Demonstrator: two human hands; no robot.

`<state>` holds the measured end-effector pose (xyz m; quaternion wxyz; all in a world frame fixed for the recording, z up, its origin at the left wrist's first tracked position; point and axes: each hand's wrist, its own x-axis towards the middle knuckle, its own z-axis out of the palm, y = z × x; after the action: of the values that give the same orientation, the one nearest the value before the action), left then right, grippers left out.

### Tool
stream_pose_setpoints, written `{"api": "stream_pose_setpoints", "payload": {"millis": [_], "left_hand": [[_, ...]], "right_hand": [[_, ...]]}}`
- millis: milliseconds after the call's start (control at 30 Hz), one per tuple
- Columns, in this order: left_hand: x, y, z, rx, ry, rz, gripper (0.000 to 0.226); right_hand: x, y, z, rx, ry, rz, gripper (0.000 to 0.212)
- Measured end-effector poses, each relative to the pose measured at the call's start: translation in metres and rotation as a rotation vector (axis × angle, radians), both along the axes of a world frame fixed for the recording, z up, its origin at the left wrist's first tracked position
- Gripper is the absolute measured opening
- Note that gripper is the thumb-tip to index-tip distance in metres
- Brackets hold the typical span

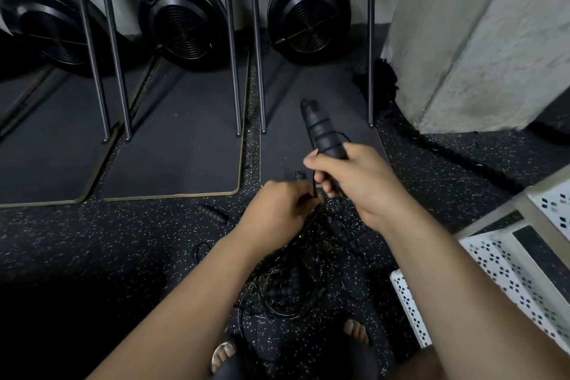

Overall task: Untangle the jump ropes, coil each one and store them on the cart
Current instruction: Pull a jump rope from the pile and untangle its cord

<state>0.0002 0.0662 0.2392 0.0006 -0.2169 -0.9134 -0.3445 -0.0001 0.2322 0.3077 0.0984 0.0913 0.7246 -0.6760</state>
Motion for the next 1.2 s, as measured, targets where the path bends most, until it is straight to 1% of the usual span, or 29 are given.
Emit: {"api": "stream_pose_setpoints", "payload": {"millis": [67, 133, 200, 267, 400, 500, 567, 633, 700, 767, 833, 933, 1000, 1100, 1167, 1200], "left_hand": [[0.0, -0.002, 0.002, 0.037, 0.023, -0.006, 0.002], [-0.001, -0.004, 0.004, 0.065, 0.047, -0.023, 0.007], [-0.001, -0.004, 0.003, 0.109, 0.056, -0.012, 0.009], [0.0, -0.004, 0.003, 0.178, 0.002, 0.053, 0.009], [0.0, -0.001, 0.005, 0.224, -0.104, 0.154, 0.014], [0.001, 0.003, -0.004, 0.172, -0.187, 0.2, 0.02], [0.003, 0.006, -0.013, 0.158, -0.28, 0.246, 0.023], [0.005, 0.008, -0.018, 0.212, -0.383, 0.285, 0.035], [0.005, 0.01, -0.019, 0.19, -0.381, 0.323, 0.046], [0.004, 0.012, -0.02, 0.123, -0.341, 0.36, 0.051], [0.002, 0.012, -0.021, 0.102, -0.328, 0.383, 0.056], [-0.001, 0.009, -0.024, 0.14, -0.313, 0.35, 0.047], [-0.003, 0.008, -0.025, 0.147, -0.301, 0.308, 0.033], [-0.003, 0.007, -0.022, 0.105, -0.288, 0.253, 0.011], [-0.001, 0.008, -0.019, 0.151, -0.336, 0.242, 0.008], [0.0, 0.009, -0.018, 0.189, -0.373, 0.241, 0.011]], "right_hand": [[0.0, 0.0, -0.001, 0.121, -0.006, 0.034, 0.008], [0.001, 0.0, 0.001, 0.204, 0.0, 0.049, 0.007], [0.001, 0.0, 0.002, 0.22, 0.015, 0.039, 0.006], [0.001, 0.001, 0.004, 0.216, 0.038, 0.023, 0.005], [0.001, 0.001, 0.004, 0.182, 0.055, 0.008, 0.004], [0.0, 0.001, 0.008, 0.084, 0.048, -0.019, 0.006], [0.001, -0.001, 0.011, 0.025, 0.035, -0.005, 0.005], [0.003, -0.003, 0.014, 0.002, 0.034, 0.026, 0.006], [0.005, -0.005, 0.016, -0.024, 0.037, 0.035, 0.005], [0.006, -0.004, 0.019, -0.067, 0.039, 0.029, 0.004], [0.005, -0.002, 0.023, -0.13, 0.044, 0.008, 0.004], [0.005, 0.002, 0.027, -0.178, 0.049, -0.008, 0.007], [0.005, 0.003, 0.027, -0.185, 0.047, -0.004, 0.007], [0.004, 0.003, 0.026, -0.18, 0.05, -0.014, 0.006], [0.004, 0.003, 0.026, -0.181, 0.05, -0.016, 0.006], [0.004, 0.003, 0.025, -0.18, 0.049, -0.015, 0.006]]}}
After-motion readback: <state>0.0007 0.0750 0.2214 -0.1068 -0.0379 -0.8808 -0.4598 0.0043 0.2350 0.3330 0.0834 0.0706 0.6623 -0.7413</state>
